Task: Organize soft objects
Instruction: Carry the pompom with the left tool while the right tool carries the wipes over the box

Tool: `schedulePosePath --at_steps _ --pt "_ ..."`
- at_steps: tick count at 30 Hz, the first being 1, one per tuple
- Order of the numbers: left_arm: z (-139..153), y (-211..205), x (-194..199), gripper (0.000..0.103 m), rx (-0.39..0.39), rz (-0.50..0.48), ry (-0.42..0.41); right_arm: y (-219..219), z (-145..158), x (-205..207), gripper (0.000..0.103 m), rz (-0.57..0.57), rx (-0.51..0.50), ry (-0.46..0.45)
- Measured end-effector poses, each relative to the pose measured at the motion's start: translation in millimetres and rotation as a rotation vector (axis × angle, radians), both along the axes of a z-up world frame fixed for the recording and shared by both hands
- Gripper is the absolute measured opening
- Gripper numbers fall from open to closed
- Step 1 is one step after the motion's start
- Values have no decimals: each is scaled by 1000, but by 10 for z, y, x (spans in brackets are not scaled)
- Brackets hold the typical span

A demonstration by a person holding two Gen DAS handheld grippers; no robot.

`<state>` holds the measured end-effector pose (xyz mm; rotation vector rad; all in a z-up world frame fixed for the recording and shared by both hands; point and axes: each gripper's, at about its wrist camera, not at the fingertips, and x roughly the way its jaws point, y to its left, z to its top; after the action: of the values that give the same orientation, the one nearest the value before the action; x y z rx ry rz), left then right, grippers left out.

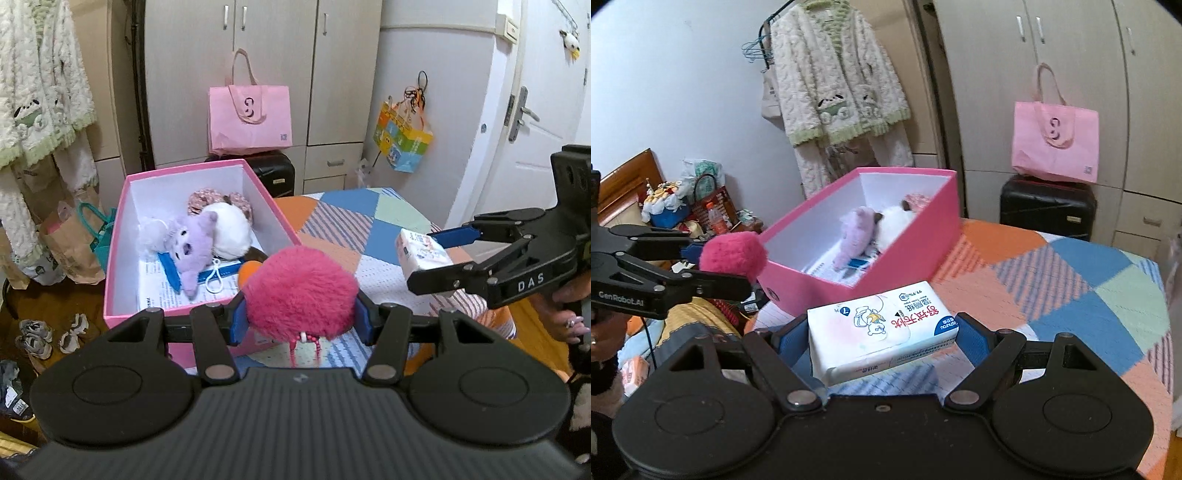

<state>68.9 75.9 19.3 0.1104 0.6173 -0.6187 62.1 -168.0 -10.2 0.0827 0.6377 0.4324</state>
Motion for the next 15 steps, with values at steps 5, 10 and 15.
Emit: schedulePosePath --at_steps 5,10,15 --pt "-25 182 213 53 -60 43 18 168 12 125 86 26 -21 1" --pt "-70 289 428 53 -86 68 37 307 38 284 86 41 -49 -34" --pt "-124 371 629 53 -101 97 52 429 51 451 86 84 -23 -55"
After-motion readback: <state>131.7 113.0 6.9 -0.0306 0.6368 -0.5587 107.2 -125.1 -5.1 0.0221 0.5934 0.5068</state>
